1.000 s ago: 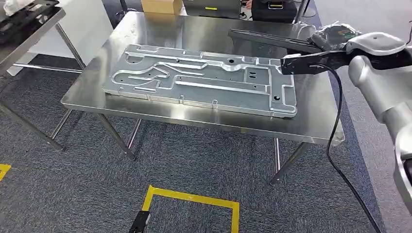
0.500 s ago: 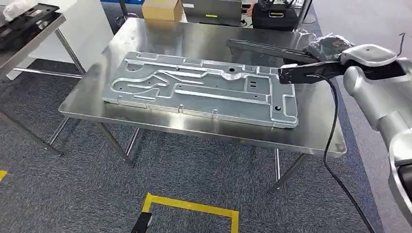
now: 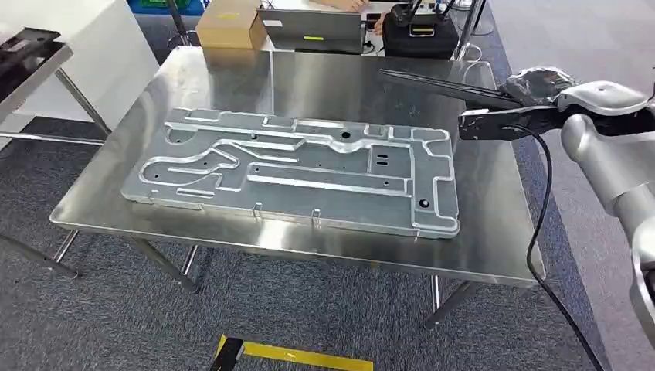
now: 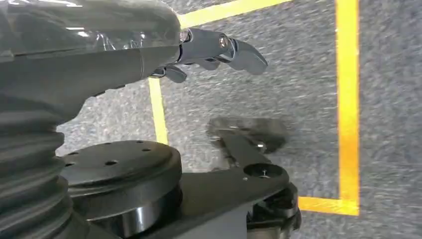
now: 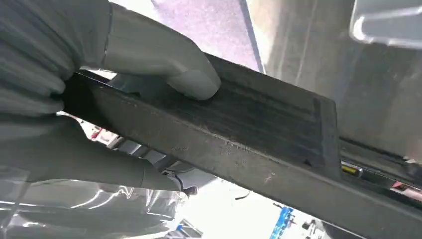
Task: Take the parts from the cabinet and place them on the table.
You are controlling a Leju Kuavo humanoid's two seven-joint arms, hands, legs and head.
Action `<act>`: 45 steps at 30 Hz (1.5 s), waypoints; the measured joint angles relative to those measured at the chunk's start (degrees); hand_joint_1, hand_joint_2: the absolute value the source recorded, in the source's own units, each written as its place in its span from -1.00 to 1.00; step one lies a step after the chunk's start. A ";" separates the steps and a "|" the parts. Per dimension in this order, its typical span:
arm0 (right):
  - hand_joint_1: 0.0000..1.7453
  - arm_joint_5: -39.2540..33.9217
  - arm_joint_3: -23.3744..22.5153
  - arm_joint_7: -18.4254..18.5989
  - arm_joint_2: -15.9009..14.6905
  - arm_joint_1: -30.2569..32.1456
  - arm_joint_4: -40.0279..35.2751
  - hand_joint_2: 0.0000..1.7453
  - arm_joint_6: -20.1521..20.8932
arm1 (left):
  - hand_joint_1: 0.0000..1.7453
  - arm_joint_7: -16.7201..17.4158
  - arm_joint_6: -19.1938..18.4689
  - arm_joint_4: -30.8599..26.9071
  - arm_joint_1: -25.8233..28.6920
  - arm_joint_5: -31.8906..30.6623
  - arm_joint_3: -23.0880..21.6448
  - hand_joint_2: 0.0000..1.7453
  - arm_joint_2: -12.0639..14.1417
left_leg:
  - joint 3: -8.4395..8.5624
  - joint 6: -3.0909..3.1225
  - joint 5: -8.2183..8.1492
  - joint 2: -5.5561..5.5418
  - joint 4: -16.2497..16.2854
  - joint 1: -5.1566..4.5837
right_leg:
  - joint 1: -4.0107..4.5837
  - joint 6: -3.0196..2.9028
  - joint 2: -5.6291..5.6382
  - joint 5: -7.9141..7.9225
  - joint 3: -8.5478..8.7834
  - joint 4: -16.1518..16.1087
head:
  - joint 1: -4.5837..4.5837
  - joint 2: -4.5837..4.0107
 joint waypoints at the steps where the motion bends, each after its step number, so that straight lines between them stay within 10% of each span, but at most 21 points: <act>1: 1.00 -0.07 0.00 0.00 -0.05 0.13 0.00 1.00 0.04 | -1.00 0.11 0.20 0.00 0.08 0.00 -0.04 1.00 0.00 | 0.24 0.38 7.54 0.02 -4.77 0.00 | 0.02 0.27 0.00 -0.82 0.79 -0.02 | 0.00 0.00; 2: 1.00 -0.20 0.00 0.00 -0.33 0.50 0.02 1.00 0.11 | -1.00 0.22 0.51 0.09 0.37 0.00 -0.04 1.00 0.02 | -0.29 0.63 14.02 0.03 -8.85 -0.36 | 0.31 0.73 0.21 -1.66 1.39 0.61 | 0.00 0.00; 7: 1.00 -2.45 -0.33 1.33 -0.96 0.85 -0.52 1.00 -1.45 | -1.00 0.31 1.34 0.09 -0.18 -0.04 -0.07 1.00 -0.09 | 0.87 2.26 12.75 -0.26 -7.67 -0.44 | -0.06 2.75 -0.02 -4.17 2.33 0.42 | 0.04 0.00; 11: 1.00 -5.10 -1.66 3.23 -0.63 4.73 -0.76 1.00 -9.91 | -1.00 0.77 1.49 0.09 -1.01 -1.07 -0.26 1.00 -0.24 | 2.03 3.56 11.48 -0.42 -7.74 -0.97 | 0.54 2.55 -0.41 -9.80 -7.35 16.53 | 0.02 0.00; 13: 1.00 -5.53 -2.31 3.85 0.52 8.46 -0.68 1.00 -12.52 | -1.00 0.92 1.44 0.09 -1.19 -1.05 -0.48 1.00 -0.44 | 3.02 3.74 10.79 -0.90 -7.70 -1.38 | 0.98 1.93 -0.40 -7.07 -9.51 17.02 | 0.04 0.00; 16: 1.00 -5.25 -2.69 3.80 3.33 12.30 -0.44 1.00 -14.40 | -1.00 0.79 1.38 0.09 -1.64 -1.03 -0.87 1.00 -0.65 | 4.31 3.87 9.97 -1.23 -7.67 -2.37 | 2.28 -0.79 -0.34 2.62 -5.19 2.85 | 0.04 0.00; 17: 1.00 -5.20 -2.77 3.83 4.51 13.30 -0.37 1.00 -14.88 | -1.00 0.70 1.38 0.09 -1.80 -1.03 -0.98 1.00 -1.05 | 4.32 3.68 9.81 -1.11 -7.68 -2.72 | 2.62 -1.79 -0.64 2.34 -4.73 1.73 | -0.04 0.00; 20: 1.00 -5.31 -2.88 3.83 8.05 16.09 -0.11 1.00 -15.26 | -1.00 0.94 2.30 0.09 -2.09 -0.98 -1.11 1.00 -0.98 | 4.23 3.60 9.34 -0.78 -7.59 -2.50 | 2.65 -0.79 -0.74 2.76 -4.42 0.55 | -0.04 -0.02; 30: 1.00 -5.77 -3.39 3.32 16.57 21.37 1.60 1.00 -13.79 | -1.00 1.75 4.20 0.09 -0.78 -0.81 -1.14 1.00 -0.85 | 4.54 3.05 9.22 -0.69 -7.70 -2.31 | 2.75 -1.17 -0.63 2.54 -4.30 0.56 | -0.09 0.00; 45: 1.00 -4.92 -3.39 3.80 19.01 22.06 2.47 1.00 -13.79 | -1.00 1.68 3.65 0.09 -0.88 -0.98 -1.18 1.00 -0.90 | 4.72 3.03 9.18 -0.61 -7.68 -2.34 | 2.72 -1.28 -0.60 2.48 -4.09 0.55 | -0.07 0.00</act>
